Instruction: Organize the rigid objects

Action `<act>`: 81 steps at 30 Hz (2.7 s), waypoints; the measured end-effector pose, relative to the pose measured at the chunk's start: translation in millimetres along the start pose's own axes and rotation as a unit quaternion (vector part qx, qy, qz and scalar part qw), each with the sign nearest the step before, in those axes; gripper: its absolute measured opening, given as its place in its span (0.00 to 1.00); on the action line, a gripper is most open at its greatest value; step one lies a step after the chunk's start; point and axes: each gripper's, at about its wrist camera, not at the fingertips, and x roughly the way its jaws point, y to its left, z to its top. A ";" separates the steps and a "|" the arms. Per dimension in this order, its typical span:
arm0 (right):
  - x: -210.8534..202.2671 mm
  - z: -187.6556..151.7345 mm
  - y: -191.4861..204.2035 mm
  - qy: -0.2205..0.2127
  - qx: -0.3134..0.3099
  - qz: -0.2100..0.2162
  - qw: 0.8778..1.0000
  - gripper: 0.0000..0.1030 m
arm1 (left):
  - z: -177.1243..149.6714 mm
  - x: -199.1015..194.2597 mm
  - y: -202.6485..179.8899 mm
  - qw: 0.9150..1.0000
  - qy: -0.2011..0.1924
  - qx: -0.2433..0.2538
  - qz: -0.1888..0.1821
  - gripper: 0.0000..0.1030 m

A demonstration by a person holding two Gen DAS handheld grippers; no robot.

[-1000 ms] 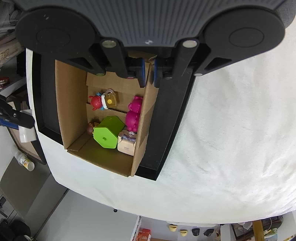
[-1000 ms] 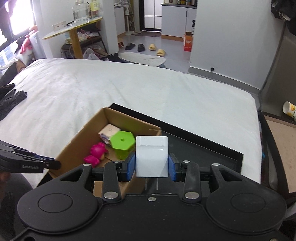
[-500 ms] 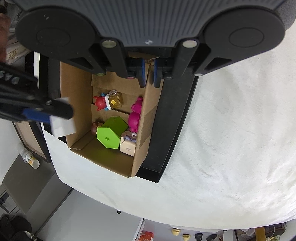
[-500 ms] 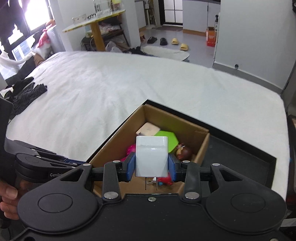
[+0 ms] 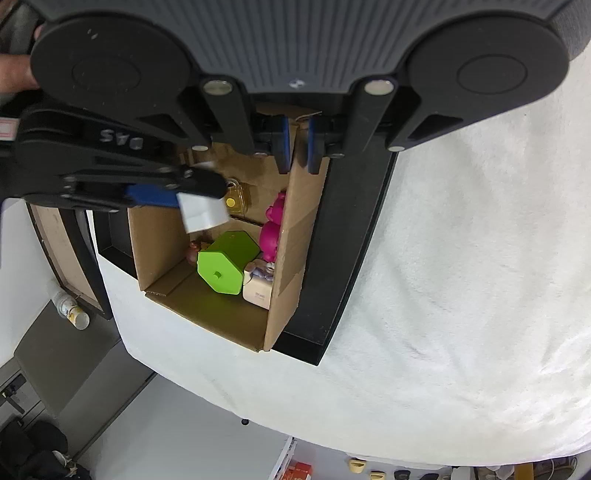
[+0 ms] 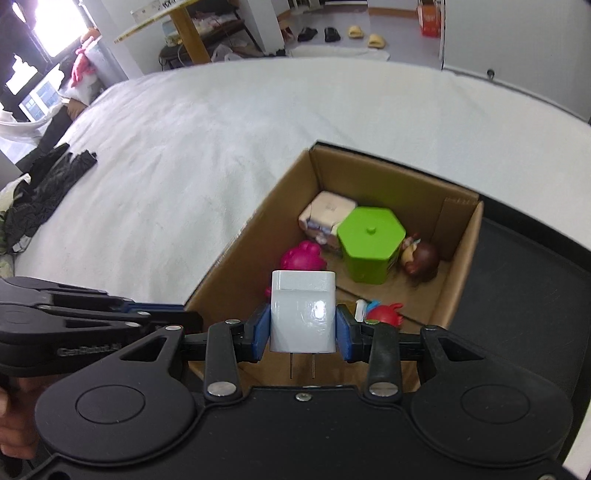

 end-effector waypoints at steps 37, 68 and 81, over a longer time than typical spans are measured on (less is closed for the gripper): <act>-22.5 -4.6 -13.8 -0.010 0.048 -0.023 0.999 0.41 | -2.3 -7.7 -12.2 0.999 -0.021 0.044 0.023 0.08; -149.4 -63.2 -11.1 -0.142 0.140 -0.093 0.976 0.96 | -4.0 -40.6 -15.6 0.997 -0.037 0.057 0.027 0.10; -191.8 -80.8 -4.2 -0.186 0.181 -0.131 0.957 1.00 | -2.1 -105.8 -35.4 0.993 -0.064 0.096 0.004 0.72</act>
